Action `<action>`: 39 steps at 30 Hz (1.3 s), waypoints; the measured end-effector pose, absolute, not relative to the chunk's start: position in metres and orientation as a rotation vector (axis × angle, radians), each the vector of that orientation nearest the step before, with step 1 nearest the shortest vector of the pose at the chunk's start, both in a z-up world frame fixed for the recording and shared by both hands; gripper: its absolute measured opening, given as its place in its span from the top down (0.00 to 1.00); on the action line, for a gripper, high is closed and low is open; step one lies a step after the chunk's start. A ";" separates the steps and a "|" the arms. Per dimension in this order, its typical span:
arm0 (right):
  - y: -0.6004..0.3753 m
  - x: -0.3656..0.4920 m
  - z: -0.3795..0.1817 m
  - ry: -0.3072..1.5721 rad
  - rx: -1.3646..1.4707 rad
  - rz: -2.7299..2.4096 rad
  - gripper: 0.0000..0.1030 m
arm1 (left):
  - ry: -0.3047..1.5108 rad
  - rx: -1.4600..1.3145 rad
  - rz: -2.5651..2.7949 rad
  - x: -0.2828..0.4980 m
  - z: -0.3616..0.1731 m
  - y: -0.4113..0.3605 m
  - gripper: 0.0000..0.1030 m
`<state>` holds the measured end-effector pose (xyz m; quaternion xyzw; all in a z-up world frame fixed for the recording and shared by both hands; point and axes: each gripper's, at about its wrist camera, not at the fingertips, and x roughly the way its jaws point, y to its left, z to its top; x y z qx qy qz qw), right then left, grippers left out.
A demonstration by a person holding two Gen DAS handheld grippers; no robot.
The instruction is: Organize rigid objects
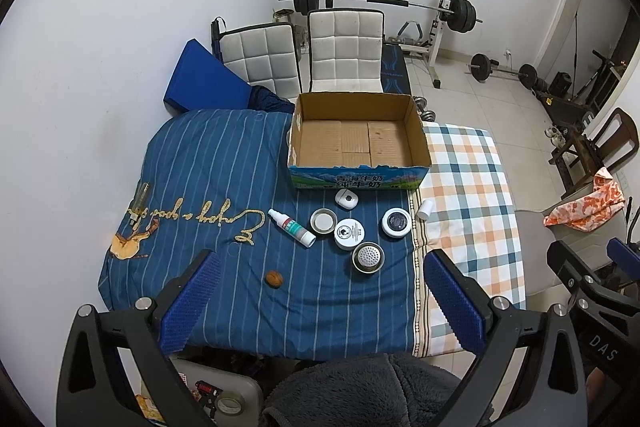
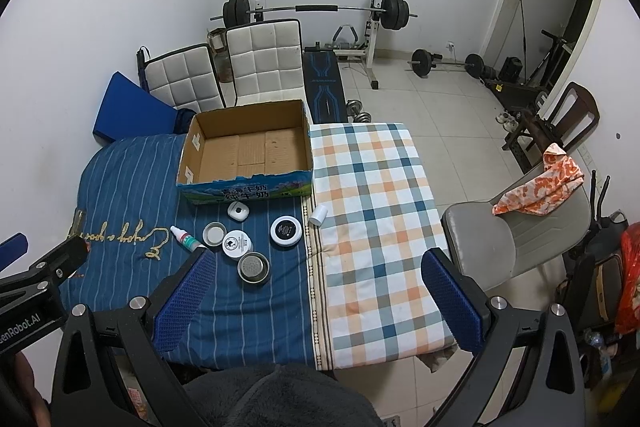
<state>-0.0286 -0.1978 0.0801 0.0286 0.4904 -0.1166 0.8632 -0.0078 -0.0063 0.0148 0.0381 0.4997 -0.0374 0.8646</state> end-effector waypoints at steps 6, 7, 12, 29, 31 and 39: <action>-0.198 -0.028 0.084 1.025 0.058 -0.246 0.00 | 1.047 0.076 -0.078 -0.010 0.016 -0.008 0.00; -0.199 -0.028 0.083 1.026 0.059 -0.245 0.00 | 1.047 0.074 -0.080 -0.010 0.016 -0.007 0.00; -0.199 -0.028 0.083 1.025 0.061 -0.245 0.00 | 1.044 0.074 -0.077 -0.011 0.016 -0.007 0.00; -0.200 -0.032 0.087 1.022 0.060 -0.245 0.00 | 1.038 0.074 -0.078 -0.011 0.014 -0.001 0.00; -0.200 -0.033 0.089 1.018 0.061 -0.245 0.00 | 1.038 0.072 -0.077 -0.011 0.014 -0.001 0.00; -0.200 -0.034 0.091 1.019 0.059 -0.244 0.00 | 1.038 0.072 -0.080 -0.012 0.015 -0.001 0.00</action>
